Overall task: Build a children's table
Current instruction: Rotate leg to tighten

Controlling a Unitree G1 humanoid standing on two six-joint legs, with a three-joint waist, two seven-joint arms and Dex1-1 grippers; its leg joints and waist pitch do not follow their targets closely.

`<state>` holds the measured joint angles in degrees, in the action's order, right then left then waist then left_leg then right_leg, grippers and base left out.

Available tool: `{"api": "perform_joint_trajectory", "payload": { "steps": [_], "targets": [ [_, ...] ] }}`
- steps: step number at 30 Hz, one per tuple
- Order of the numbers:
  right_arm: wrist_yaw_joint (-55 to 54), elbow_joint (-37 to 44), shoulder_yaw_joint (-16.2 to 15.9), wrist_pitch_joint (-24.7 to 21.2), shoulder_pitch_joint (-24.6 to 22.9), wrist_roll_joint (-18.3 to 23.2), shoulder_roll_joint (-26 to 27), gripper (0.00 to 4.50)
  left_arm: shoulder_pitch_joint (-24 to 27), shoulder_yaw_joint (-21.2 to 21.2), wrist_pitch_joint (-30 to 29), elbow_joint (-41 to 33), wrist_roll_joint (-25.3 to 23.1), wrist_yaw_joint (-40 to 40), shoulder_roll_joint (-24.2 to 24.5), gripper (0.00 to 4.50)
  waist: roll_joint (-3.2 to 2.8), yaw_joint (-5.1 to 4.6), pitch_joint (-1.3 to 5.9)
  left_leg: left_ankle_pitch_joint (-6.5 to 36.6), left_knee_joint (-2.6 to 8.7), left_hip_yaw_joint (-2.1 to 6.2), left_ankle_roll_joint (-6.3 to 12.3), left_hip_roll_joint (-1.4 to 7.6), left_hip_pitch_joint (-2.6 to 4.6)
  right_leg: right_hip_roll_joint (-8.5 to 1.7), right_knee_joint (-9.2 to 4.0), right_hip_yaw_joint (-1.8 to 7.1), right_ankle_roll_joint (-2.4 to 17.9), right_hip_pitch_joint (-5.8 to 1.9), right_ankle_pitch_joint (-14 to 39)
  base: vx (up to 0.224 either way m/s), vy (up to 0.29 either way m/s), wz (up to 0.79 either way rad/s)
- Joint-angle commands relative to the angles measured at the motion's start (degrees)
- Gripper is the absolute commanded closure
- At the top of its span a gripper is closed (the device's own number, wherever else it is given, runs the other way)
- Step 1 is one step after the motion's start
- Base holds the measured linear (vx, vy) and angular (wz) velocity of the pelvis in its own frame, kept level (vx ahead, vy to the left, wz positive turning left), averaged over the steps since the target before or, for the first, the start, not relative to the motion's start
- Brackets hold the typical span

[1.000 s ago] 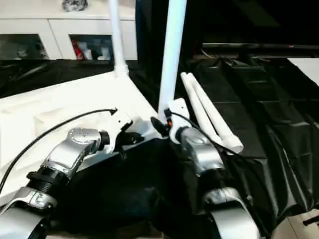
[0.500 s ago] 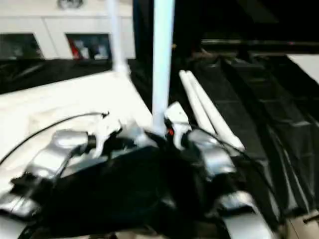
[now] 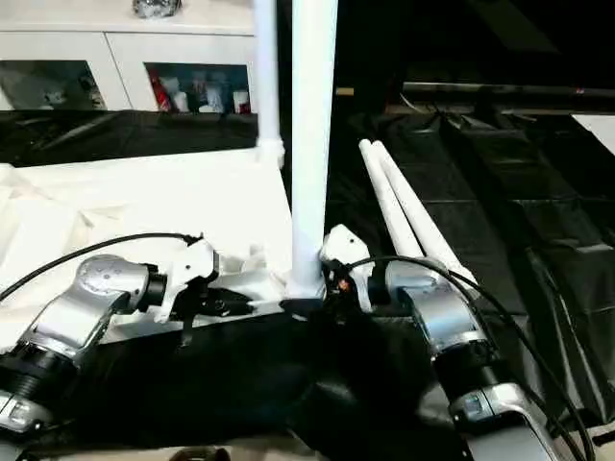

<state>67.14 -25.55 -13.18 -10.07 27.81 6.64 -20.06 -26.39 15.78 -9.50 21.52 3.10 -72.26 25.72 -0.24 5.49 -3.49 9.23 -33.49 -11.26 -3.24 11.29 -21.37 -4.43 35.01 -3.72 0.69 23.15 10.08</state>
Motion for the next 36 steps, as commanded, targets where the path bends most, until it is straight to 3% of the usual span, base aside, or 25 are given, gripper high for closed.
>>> {"api": "perform_joint_trajectory", "payload": {
  "steps": [1, 7, 11, 15, 17, 19, 24, 26, 28, 29, 31, 36],
  "targets": [
    [1.7, 1.3, -1.5, -1.0, -0.1, 0.8, 0.5, 1.11, -0.5, 0.4, 1.8, -3.7, 2.5, -1.4, -0.6, 4.5, 0.1, -0.07, 3.81, 18.4, 4.15, 1.25, 0.08, 2.24, 1.23, -3.8, -4.87, 2.67, 10.5, -2.17, 20.1, 0.0, 0.0, 0.0],
    [1.0, 0.6, -1.1, -1.9, -0.3, 1.6, 1.8, 1.66, -0.2, 0.4, 1.8, -3.6, 2.4, -1.3, -1.1, 4.5, 0.13, -0.1, 3.91, 17.0, 4.04, 1.16, 0.42, 2.23, 1.1, -3.76, -4.61, 2.69, 11.0, -2.2, 17.9, 0.0, 0.0, 0.0],
    [-3.1, -1.1, 0.2, -2.4, -0.1, 1.4, 3.8, 1.75, -0.6, -0.1, 0.9, -3.1, 2.1, 1.2, -2.4, 4.5, 0.11, -0.22, 3.81, 17.3, 4.08, 1.21, 0.16, 2.15, 1.07, -3.87, -4.75, 2.67, 10.7, -2.18, 19.2, 0.0, 0.0, 0.0],
    [-19.7, -9.3, 3.0, -2.0, 2.7, -2.2, 9.7, 1.77, -3.8, -1.8, -2.2, 0.5, -0.2, 11.2, -6.5, 4.5, 0.18, -1.07, 3.65, 19.0, 4.12, 1.41, -1.59, 1.89, 1.28, -3.98, -5.08, 2.55, 10.1, -1.93, 23.4, 0.0, 0.0, 0.0],
    [-28.2, -13.7, 4.8, -1.9, 4.6, -2.8, 13.5, 1.78, -6.6, -2.9, -4.1, 3.5, -2.0, 18.3, -9.4, 4.5, -0.02, -1.46, 3.47, 20.9, 4.04, 1.64, -2.39, 1.74, 1.67, -4.17, -5.76, 2.38, 8.4, -1.68, 28.0, 0.0, 0.0, 0.0],
    [-31.9, -15.7, 5.6, -1.9, 5.7, -2.8, 15.7, 1.78, -8.4, -3.5, -5.1, 5.5, -2.8, 22.2, -11.1, 4.5, 0.09, -1.76, 3.49, 21.6, 4.03, 1.7, -2.16, 1.66, 1.82, -4.1, -6.12, 2.33, 7.6, -1.55, 29.1, 0.0, 0.0, 0.0],
    [-39.8, -21.0, 6.6, 0.1, 9.8, -3.2, 22.3, 1.78, -11.8, -3.9, -6.4, 8.7, -3.9, 28.4, -14.9, 4.5, -0.13, -2.04, 3.8, 19.9, 4.03, 1.59, -1.42, 1.72, 1.41, -3.99, -5.71, 2.54, 8.5, -1.65, 24.5, 0.0, 0.0, 0.0],
    [-39.5, -22.8, 7.1, 1.2, 11.3, -2.7, 24.1, 1.08, -12.2, -3.8, -6.1, 9.0, -4.1, 28.4, -15.6, 4.5, -0.11, -2.04, 3.94, 19.1, 4.0, 1.49, -1.18, 1.69, 1.26, -3.93, -5.45, 2.54, 9.3, -1.87, 21.8, 0.0, 0.0, 0.0],
    [-38.9, -23.3, 7.2, 1.4, 11.8, -2.7, 24.5, 1.02, -12.2, -3.7, -5.5, 9.0, -4.1, 28.0, -15.8, 4.5, -0.12, -1.98, 3.97, 18.1, 4.05, 1.41, -0.72, 1.73, 1.05, -3.83, -5.15, 2.58, 10.0, -2.07, 19.0, 0.0, 0.0, 0.0],
    [-38.2, -23.3, 6.9, 1.8, 12.0, -3.1, 24.3, 1.02, -11.8, -3.6, -5.3, 8.4, -3.9, 27.2, -15.5, 4.5, 0.36, -2.02, 4.05, 17.4, 4.06, 1.35, -0.35, 1.73, 0.93, -3.8, -4.95, 2.57, 10.4, -2.25, 17.7, 0.0, 0.0, 0.0],
    [-37.5, -23.3, 6.2, 2.7, 12.0, -4.0, 23.6, 0.62, -11.3, -3.2, -4.7, 7.9, -3.5, 26.0, -15.1, 4.5, 0.16, -1.87, 4.02, 16.6, 3.97, 1.24, -0.06, 1.73, 0.99, -3.88, -4.86, 2.62, 10.8, -2.2, 17.0, 0.0, 0.0, 0.0],
    [-32.2, -22.1, 5.3, 4.3, 10.8, -4.2, 21.0, 0.59, -9.4, -2.4, -3.6, 6.4, -2.9, 22.1, -13.2, 4.5, 0.07, -1.85, 4.03, 16.3, 4.04, 1.34, 0.41, 1.81, 0.89, -3.98, -4.86, 2.58, 10.7, -2.44, 17.2, 0.0, 0.0, 0.0]
  ]
}}
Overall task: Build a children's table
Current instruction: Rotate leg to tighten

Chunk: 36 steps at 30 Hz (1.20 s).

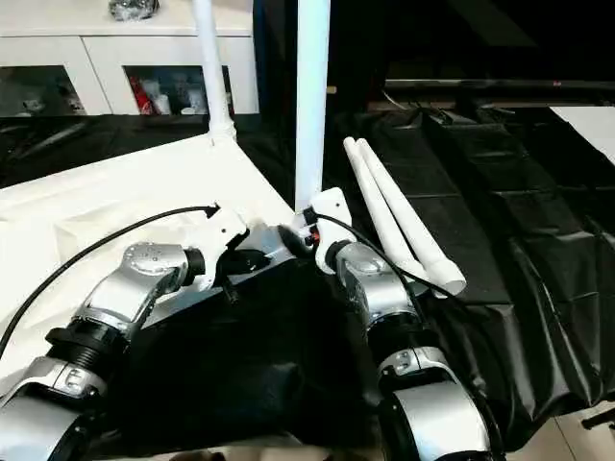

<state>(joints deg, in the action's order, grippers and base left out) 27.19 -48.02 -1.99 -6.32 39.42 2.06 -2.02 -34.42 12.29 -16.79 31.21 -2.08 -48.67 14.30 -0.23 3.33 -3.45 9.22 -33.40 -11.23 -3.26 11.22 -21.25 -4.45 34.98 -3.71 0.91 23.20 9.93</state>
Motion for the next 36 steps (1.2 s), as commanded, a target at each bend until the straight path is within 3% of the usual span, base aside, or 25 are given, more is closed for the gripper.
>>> {"api": "perform_joint_trajectory", "payload": {
  "steps": [1, 6, 10, 14, 17, 19, 29, 33, 36],
  "targets": [
    [9.4, 0.7, -6.0, 1.1, -1.1, 0.4, 2.1, 0.59, -0.8, 1.1, 4.3, -3.8, 2.5, -2.8, -1.3, 4.5, -0.1, 0.29, 4.02, 16.3, 3.88, 1.26, 0.46, 1.89, 0.74, -3.92, -4.77, 2.59, 10.6, -2.49, 17.0, 0.0, 0.0, 0.0],
    [16.9, 4.4, -6.6, 1.8, -3.1, 0.8, -2.1, 0.59, 1.5, 2.0, 6.1, -5.7, 3.3, -9.0, 1.8, 4.5, -0.08, 0.27, 4.18, 14.7, 3.79, 1.13, 1.37, 2.04, 0.67, -3.75, -4.21, 2.62, 12.2, -2.67, 12.2, 0.0, 0.0, 0.0],
    [26.6, 10.2, -7.6, 0.1, -5.6, 2.7, -7.5, 0.59, 3.8, 2.6, 7.1, -8.8, 5.4, -15.9, 5.2, 4.5, -0.28, 0.93, 4.1, 14.7, 3.73, 0.87, 1.98, 2.27, 0.86, -3.59, -4.1, 2.61, 13.0, -2.6, 11.1, 0.0, 0.0, 0.0],
    [33.7, 14.2, -9.0, -0.7, -7.8, 3.2, -11.7, 0.59, 5.1, 2.6, 8.8, -10.2, 6.2, -19.9, 7.3, 4.5, -0.25, 1.84, 3.93, 16.5, 3.83, 0.88, 1.41, 2.36, 1.1, -3.7, -4.45, 2.64, 12.0, -2.4, 14.8, 0.0, 0.0, 0.0],
    [36.2, 15.9, -9.7, -1.0, -8.7, 3.2, -13.3, 0.59, 5.6, 2.6, 9.1, -10.8, 6.7, -21.5, 8.0, 4.5, -0.13, 2.06, 3.88, 17.0, 3.95, 0.93, 0.88, 2.35, 1.08, -3.73, -4.53, 2.71, 11.5, -2.34, 16.3, 0.0, 0.0, 0.0],
    [38.3, 17.9, -9.9, -1.9, -9.5, 3.8, -14.6, 0.84, 6.3, 2.7, 8.7, -12.0, 7.6, -23.0, 8.8, 4.5, -0.21, 2.03, 3.79, 17.5, 4.04, 0.99, 0.68, 2.34, 1.06, -3.69, -4.61, 2.66, 11.2, -2.27, 17.5, 0.0, 0.0, 0.0],
    [41.0, 21.3, -10.8, -4.8, -10.8, 5.1, -15.2, 1.63, 7.6, 3.3, 8.0, -13.6, 8.6, -25.8, 9.7, 4.5, -0.1, 2.27, 3.86, 16.9, 4.05, 1.06, 0.45, 2.3, 1.02, -3.7, -4.62, 2.67, 10.9, -2.25, 17.8, 0.0, 0.0, 0.0],
    [40.4, 22.0, -11.0, -5.7, -11.4, 5.3, -14.5, 1.71, 7.6, 2.9, 7.8, -13.7, 8.2, -25.0, 9.2, 4.5, -0.07, 2.26, 3.9, 16.5, 3.99, 1.04, 0.47, 2.28, 0.98, -3.72, -4.56, 2.68, 11.0, -2.26, 17.1, 0.0, 0.0, 0.0],
    [33.5, 19.2, -10.2, -5.4, -10.8, 3.5, -11.9, 1.73, 6.9, 2.4, 7.2, -12.9, 7.5, -21.8, 7.5, 4.5, -0.04, 2.08, 3.83, 16.6, 4.02, 1.04, 0.07, 2.26, 0.99, -3.79, -4.62, 2.75, 10.8, -2.1, 18.0, 0.0, 0.0, 0.0]
  ]
}}
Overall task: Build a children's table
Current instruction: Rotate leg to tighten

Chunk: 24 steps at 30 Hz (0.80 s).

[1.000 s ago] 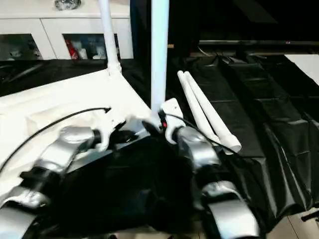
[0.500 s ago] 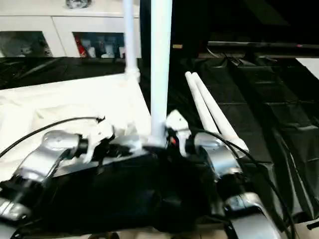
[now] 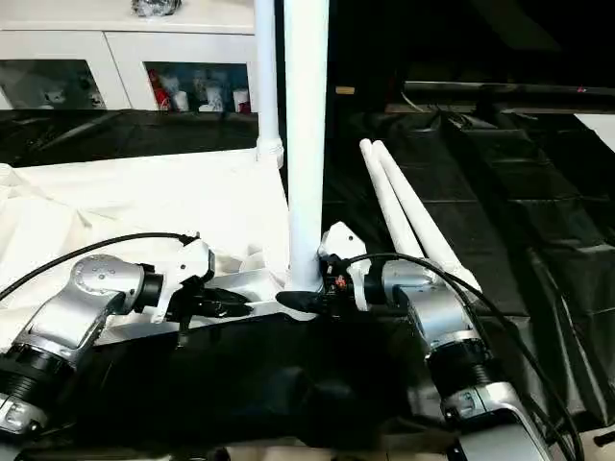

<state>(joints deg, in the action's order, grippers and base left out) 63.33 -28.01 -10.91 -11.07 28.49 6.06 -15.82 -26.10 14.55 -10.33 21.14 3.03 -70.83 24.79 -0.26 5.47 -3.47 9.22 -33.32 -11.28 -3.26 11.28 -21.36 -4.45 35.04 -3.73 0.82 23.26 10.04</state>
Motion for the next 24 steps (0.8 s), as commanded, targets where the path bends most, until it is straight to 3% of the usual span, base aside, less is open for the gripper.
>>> {"api": "perform_joint_trajectory", "payload": {
  "steps": [1, 2, 3, 7, 9, 11, 14, 15, 16, 24],
  "targets": [
    [-4.7, -1.6, -1.0, -0.5, 0.4, -1.0, 2.6, 1.73, -1.7, 0.0, 0.2, -2.5, 2.1, 1.5, -3.4, 4.5, -0.03, -0.3, 3.81, 17.1, 4.04, 1.28, -0.36, 2.12, 1.09, -3.91, -4.81, 2.67, 10.6, -2.28, 19.1, 0.0, 0.0, 0.0],
    [-12.6, -4.7, 0.3, -1.2, 1.5, -2.6, 5.3, 1.73, -3.1, -0.9, -0.5, -0.6, 1.3, 6.1, -5.5, 4.5, 0.0, -0.5, 3.82, 17.3, 4.05, 1.32, -0.64, 2.09, 1.14, -3.89, -4.9, 2.67, 10.2, -2.26, 19.9, 0.0, 0.0, 0.0],
    [-12.6, -4.7, 0.3, -1.2, 1.5, -2.6, 5.3, 1.73, -3.1, -0.9, -0.5, -0.6, 1.3, 6.1, -5.5, 4.5, -0.14, -0.72, 3.74, 17.5, 4.04, 1.27, -0.95, 2.09, 1.25, -3.8, -4.9, 2.72, 10.4, -1.96, 20.2, 0.0, 0.0, 0.0],
    [-27.1, -10.9, 5.1, -3.4, 4.1, -1.5, 12.9, 1.73, -6.7, -1.6, -2.8, 3.1, -0.8, 15.0, -10.2, 4.5, 0.23, -1.46, 3.65, 19.3, 4.1, 1.55, -1.82, 1.76, 1.42, -3.99, -5.44, 2.59, 9.1, -2.04, 24.1, 0.0, 0.0, 0.0],
    [-28.9, -11.7, 5.6, -3.6, 4.5, -1.3, 13.8, 1.73, -7.3, -1.8, -3.2, 3.7, -1.3, 16.6, -10.8, 4.5, 0.07, -1.7, 3.68, 19.1, 4.06, 1.56, -1.64, 1.82, 1.44, -4.0, -5.51, 2.66, 9.0, -2.02, 23.9, 0.0, 0.0, 0.0],
    [-36.2, -15.7, 6.7, -2.3, 7.0, -1.9, 16.9, 1.73, -10.0, -2.5, -4.2, 7.2, -3.0, 23.3, -14.0, 4.5, 0.04, -1.97, 3.75, 18.4, 4.01, 1.43, -1.53, 1.67, 1.39, -3.86, -5.54, 2.66, 8.9, -1.95, 23.2, 0.0, 0.0, 0.0],
    [-38.0, -17.9, 5.6, 0.6, 8.3, -3.6, 18.7, 1.73, -11.6, -2.6, -4.4, 9.1, -3.7, 26.0, -16.0, 4.5, -0.06, -1.91, 3.84, 17.9, 3.93, 1.39, -1.32, 1.69, 1.18, -3.89, -5.39, 2.64, 9.3, -2.08, 21.1, 0.0, 0.0, 0.0],
    [-37.2, -18.2, 5.6, 1.4, 8.7, -3.4, 19.4, 1.17, -11.9, -2.5, -4.0, 9.4, -3.8, 26.0, -16.5, 4.5, -0.02, -1.85, 3.87, 17.8, 3.93, 1.36, -1.17, 1.68, 1.29, -3.89, -5.45, 2.64, 9.3, -2.1, 20.7, 0.0, 0.0, 0.0],
    [-36.9, -18.6, 6.0, 1.8, 9.0, -3.3, 19.9, 1.03, -12.1, -2.3, -3.6, 9.6, -3.8, 25.7, -16.8, 4.5, 0.14, -1.84, 3.97, 17.1, 3.86, 1.32, -0.6, 1.61, 1.09, -3.86, -5.21, 2.68, 9.6, -2.29, 19.1, 0.0, 0.0, 0.0],
    [-31.0, -17.1, 7.6, 4.6, 8.7, -1.2, 16.7, 0.46, -8.9, -0.5, -0.8, 5.8, -2.0, 17.9, -14.2, 4.5, 0.14, -1.73, 4.01, 16.4, 3.89, 1.29, 0.6, 1.81, 0.99, -4.02, -5.04, 2.67, 10.2, -2.49, 17.9, 0.0, 0.0, 0.0]
  ]
}}
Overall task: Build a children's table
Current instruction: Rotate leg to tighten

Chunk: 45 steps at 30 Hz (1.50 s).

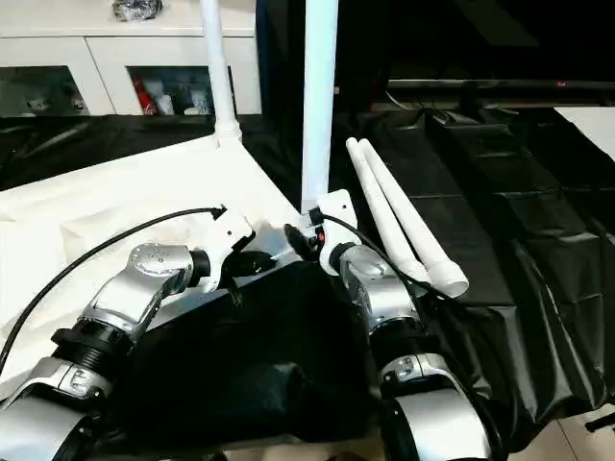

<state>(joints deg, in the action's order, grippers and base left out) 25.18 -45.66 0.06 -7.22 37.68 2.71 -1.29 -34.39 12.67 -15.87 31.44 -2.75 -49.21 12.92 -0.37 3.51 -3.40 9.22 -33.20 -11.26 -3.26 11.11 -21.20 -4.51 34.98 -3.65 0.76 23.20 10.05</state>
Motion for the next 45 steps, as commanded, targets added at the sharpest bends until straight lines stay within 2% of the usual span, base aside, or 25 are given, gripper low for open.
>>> {"api": "perform_joint_trajectory", "payload": {
  "steps": [1, 4, 6, 7, 9, 11, 15, 18, 19, 20, 23, 25, 29, 30, 33, 34, 35, 37, 38, 39, 43, 45],
  "targets": [
    [7.7, 0.7, -3.3, 0.7, -0.5, 2.3, 1.9, 0.29, -0.4, 1.4, 5.0, -4.6, 3.9, -4.2, -2.2, 4.5, 0.3, 0.22, 3.98, 16.0, 3.76, 1.28, 0.75, 1.97, 0.69, -3.95, -4.89, 2.6, 10.4, -2.56, 17.5, 0.0, 0.0, 0.0],
    [16.1, 4.0, -5.4, 0.5, -2.5, 2.3, -1.7, 0.09, 1.1, 1.5, 6.0, -6.1, 4.8, -7.7, -0.2, 4.5, 0.34, 0.37, 4.05, 14.8, 3.6, 1.15, 1.81, 2.05, 0.6, -3.79, -4.62, 2.61, 10.9, -2.72, 14.5, 0.0, 0.0, 0.0],
    [19.0, 5.5, -6.6, 0.4, -3.4, 2.1, -3.2, 0.04, 1.7, 1.5, 5.8, -6.9, 5.2, -9.1, 0.6, 4.5, 0.24, 0.52, 4.18, 13.0, 3.54, 1.15, 2.4, 2.15, 0.41, -3.76, -4.2, 2.58, 11.9, -2.9, 11.4, 0.0, 0.0, 0.0],
    [23.5, 8.2, -8.3, 0.4, -4.8, 2.1, -5.6, 0.04, 2.6, 1.7, 5.8, -8.2, 6.1, -11.9, 2.0, 4.5, 0.25, 0.52, 4.15, 12.6, 3.52, 1.05, 2.64, 2.12, 0.49, -3.64, -4.11, 2.55, 12.4, -2.79, 10.6, 0.0, 0.0, 0.0],
    [27.2, 10.6, -9.5, 0.2, -6.0, 2.2, -7.9, 0.04, 3.5, 1.8, 5.9, -9.4, 6.9, -14.5, 3.3, 4.5, 0.23, 0.79, 4.15, 12.3, 3.46, 0.98, 2.95, 2.22, 0.43, -3.6, -3.92, 2.52, 12.8, -2.88, 9.7, 0.0, 0.0, 0.0],
    [31.3, 12.9, -10.2, -0.7, -7.0, 3.0, -10.0, 0.04, 4.3, 2.1, 6.9, -10.4, 7.2, -16.8, 4.8, 4.5, 0.17, 1.26, 4.0, 13.4, 3.43, 0.85, 3.15, 2.24, 0.6, -3.56, -4.22, 2.51, 12.6, -2.74, 11.5, 0.0, 0.0, 0.0],
    [39.3, 17.5, -12.1, -1.5, -9.1, 3.9, -14.7, 0.04, 6.0, 2.0, 6.9, -12.4, 8.3, -21.2, 7.7, 4.5, 0.22, 1.93, 3.72, 16.3, 3.76, 0.98, 1.75, 2.49, 0.97, -3.66, -4.71, 2.61, 11.1, -2.47, 17.3, 0.0, 0.0, 0.0],
    [43.5, 20.7, -13.1, -2.5, -10.4, 4.4, -17.6, 0.04, 7.5, 2.3, 6.2, -14.1, 9.0, -24.7, 10.4, 4.5, 0.19, 2.04, 3.7, 16.8, 3.78, 0.97, 1.61, 2.43, 1.02, -3.65, -4.84, 2.66, 10.6, -2.22, 18.5, 0.0, 0.0, 0.0],
    [44.6, 21.5, -13.1, -3.4, -10.6, 5.1, -18.1, 0.04, 7.8, 2.3, 6.0, -14.5, 9.4, -25.6, 11.0, 4.5, 0.37, 2.1, 3.74, 16.7, 3.82, 0.98, 1.62, 2.52, 0.97, -3.69, -4.75, 2.68, 10.5, -2.29, 18.6, 0.0, 0.0, 0.0],
    [45.2, 22.1, -13.1, -4.0, -10.8, 5.5, -18.4, 0.04, 7.9, 2.2, 5.9, -14.6, 9.6, -26.1, 11.3, 4.5, 0.25, 2.21, 3.72, 16.7, 3.87, 1.04, 1.61, 2.49, 0.92, -3.67, -4.77, 2.65, 10.4, -2.31, 18.9, 0.0, 0.0, 0.0],
    [46.1, 22.8, -13.2, -4.8, -11.0, 5.9, -18.6, 0.04, 8.3, 2.2, 5.5, -15.0, 9.9, -26.9, 11.7, 4.5, 0.27, 2.21, 3.7, 16.9, 3.85, 1.07, 1.2, 2.44, 0.99, -3.72, -4.84, 2.65, 10.5, -2.13, 19.6, 0.0, 0.0, 0.0],
    [46.8, 23.3, -13.4, -5.4, -11.1, 6.1, -18.9, 0.39, 8.5, 2.2, 5.5, -15.3, 9.9, -27.2, 12.0, 4.5, 0.52, 2.21, 3.69, 17.0, 3.91, 1.08, 1.03, 2.47, 1.03, -3.69, -4.87, 2.64, 10.4, -2.14, 19.7, 0.0, 0.0, 0.0],
    [47.3, 24.3, -13.9, -7.0, -11.6, 7.0, -18.7, 0.42, 8.7, 2.4, 5.3, -15.6, 10.0, -27.1, 12.2, 4.5, 0.44, 2.37, 3.77, 15.7, 3.83, 1.08, 1.12, 2.41, 0.9, -3.73, -4.71, 2.67, 10.3, -2.23, 18.8, 0.0, 0.0, 0.0],
    [47.2, 24.4, -14.0, -7.2, -11.6, 7.0, -18.7, 0.76, 8.8, 2.4, 5.3, -15.6, 10.0, -27.1, 12.2, 4.5, 0.41, 2.37, 3.78, 15.6, 3.81, 1.08, 1.13, 2.41, 0.9, -3.72, -4.69, 2.66, 10.3, -2.22, 18.6, 0.0, 0.0, 0.0],
    [47.3, 24.7, -14.0, -7.9, -11.8, 7.2, -18.2, 0.81, 8.8, 2.5, 5.1, -15.7, 10.1, -27.3, 12.1, 4.5, 0.46, 2.44, 3.88, 14.8, 3.7, 1.02, 1.24, 2.37, 0.87, -3.73, -4.57, 2.66, 10.6, -2.27, 17.5, 0.0, 0.0, 0.0],
    [47.2, 24.7, -14.0, -8.0, -11.9, 7.3, -18.1, 1.01, 8.8, 2.5, 5.2, -15.6, 10.0, -27.2, 12.1, 4.5, 0.3, 2.48, 3.9, 14.6, 3.69, 1.03, 1.26, 2.38, 0.85, -3.7, -4.48, 2.64, 10.7, -2.27, 17.0, 0.0, 0.0, 0.0],
    [47.2, 24.8, -14.1, -8.1, -12.0, 7.4, -18.0, 1.18, 8.8, 2.6, 5.2, -15.6, 10.0, -27.2, 12.0, 4.5, 0.38, 2.47, 3.9, 14.6, 3.7, 1.02, 1.25, 2.36, 0.79, -3.68, -4.47, 2.62, 10.8, -2.33, 16.6, 0.0, 0.0, 0.0],
    [46.9, 25.0, -14.1, -8.2, -12.1, 7.4, -17.9, 1.25, 8.7, 2.5, 5.3, -15.4, 9.9, -26.9, 11.9, 4.5, 0.43, 2.5, 3.92, 14.5, 3.66, 1.01, 1.25, 2.33, 0.82, -3.71, -4.47, 2.63, 10.9, -2.35, 16.5, 0.0, 0.0, 0.0],
    [46.4, 25.1, -14.1, -8.4, -12.4, 7.6, -17.7, 1.29, 8.6, 2.4, 5.3, -15.3, 9.8, -26.5, 11.7, 4.5, 0.28, 2.56, 3.92, 14.7, 3.65, 1.0, 1.18, 2.39, 0.93, -3.73, -4.5, 2.65, 10.9, -2.26, 16.6, 0.0, 0.0, 0.0],
    [45.9, 25.2, -14.0, -8.4, -12.5, 7.7, -17.4, 1.56, 8.5, 2.4, 5.3, -15.2, 9.9, -26.3, 11.5, 4.5, 0.28, 2.61, 3.92, 14.8, 3.68, 1.02, 1.09, 2.38, 0.91, -3.7, -4.49, 2.63, 10.9, -2.29, 16.7, 0.0, 0.0, 0.0],
    [35.4, 21.0, -12.3, -7.9, -11.8, 5.4, -12.7, 1.65, 6.6, 1.0, 3.7, -13.1, 8.9, -19.6, 8.1, 4.5, 0.38, 2.29, 3.85, 15.4, 3.79, 1.12, 0.28, 2.27, 0.9, -3.75, -4.58, 2.63, 10.5, -2.23, 17.9, 0.0, 0.0, 0.0],
    [28.3, 17.2, -11.4, -7.8, -10.5, 3.8, -9.5, 1.68, 5.0, 0.2, 2.5, -11.3, 7.8, -14.8, 5.7, 4.5, 0.32, 1.46, 3.67, 16.3, 3.89, 1.28, -0.98, 1.98, 0.83, -3.86, -4.92, 2.53, 10.1, -2.2, 20.7, 0.0, 0.0, 0.0]
  ]
}}
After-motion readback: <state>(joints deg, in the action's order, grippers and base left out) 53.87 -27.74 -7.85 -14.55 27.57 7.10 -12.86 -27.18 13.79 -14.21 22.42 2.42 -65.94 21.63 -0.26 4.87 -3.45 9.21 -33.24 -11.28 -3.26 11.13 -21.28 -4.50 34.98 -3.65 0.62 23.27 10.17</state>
